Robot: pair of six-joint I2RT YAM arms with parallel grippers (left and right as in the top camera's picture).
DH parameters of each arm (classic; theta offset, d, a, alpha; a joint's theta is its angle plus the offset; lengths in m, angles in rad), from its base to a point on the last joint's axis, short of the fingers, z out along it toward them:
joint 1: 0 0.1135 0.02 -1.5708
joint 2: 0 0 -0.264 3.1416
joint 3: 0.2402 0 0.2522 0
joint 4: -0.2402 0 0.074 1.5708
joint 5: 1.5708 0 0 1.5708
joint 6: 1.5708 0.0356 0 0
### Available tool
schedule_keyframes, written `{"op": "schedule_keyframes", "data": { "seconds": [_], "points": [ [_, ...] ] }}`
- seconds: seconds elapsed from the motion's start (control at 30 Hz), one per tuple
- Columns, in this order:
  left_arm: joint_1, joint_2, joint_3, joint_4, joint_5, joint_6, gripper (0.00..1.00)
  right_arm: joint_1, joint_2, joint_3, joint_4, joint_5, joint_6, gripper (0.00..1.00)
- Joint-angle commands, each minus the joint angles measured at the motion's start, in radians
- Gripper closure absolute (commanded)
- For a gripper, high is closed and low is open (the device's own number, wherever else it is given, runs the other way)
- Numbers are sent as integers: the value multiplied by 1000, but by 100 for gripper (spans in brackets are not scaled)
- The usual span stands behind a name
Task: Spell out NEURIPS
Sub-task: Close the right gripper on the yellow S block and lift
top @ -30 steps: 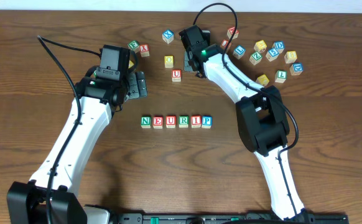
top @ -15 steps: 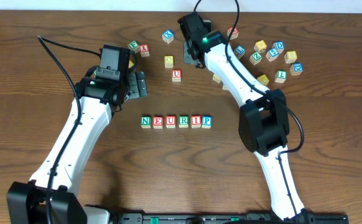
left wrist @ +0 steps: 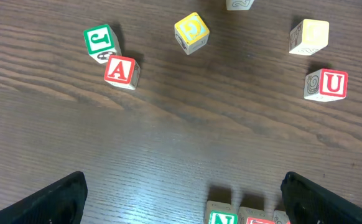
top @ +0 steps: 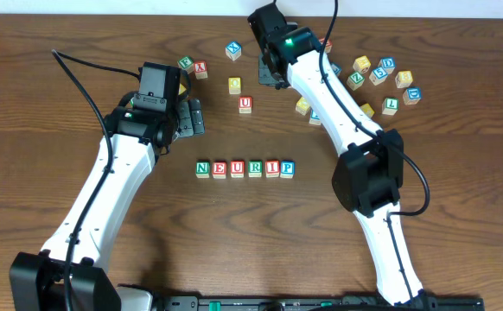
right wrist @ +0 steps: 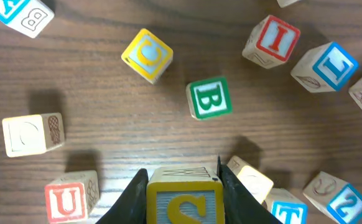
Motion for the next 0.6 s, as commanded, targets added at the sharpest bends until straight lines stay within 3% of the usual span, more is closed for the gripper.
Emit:
{"op": "schedule_keyframes", "data": {
  "seconds": [0.0,0.57],
  "points": [
    [2,-18,30,-1,-2,2,2,14,-73,23,-5,1,-3,99],
    [2,-18,31,-1,-2,2,2,34,-165,23,-93,2,-3,99]
  ]
}}
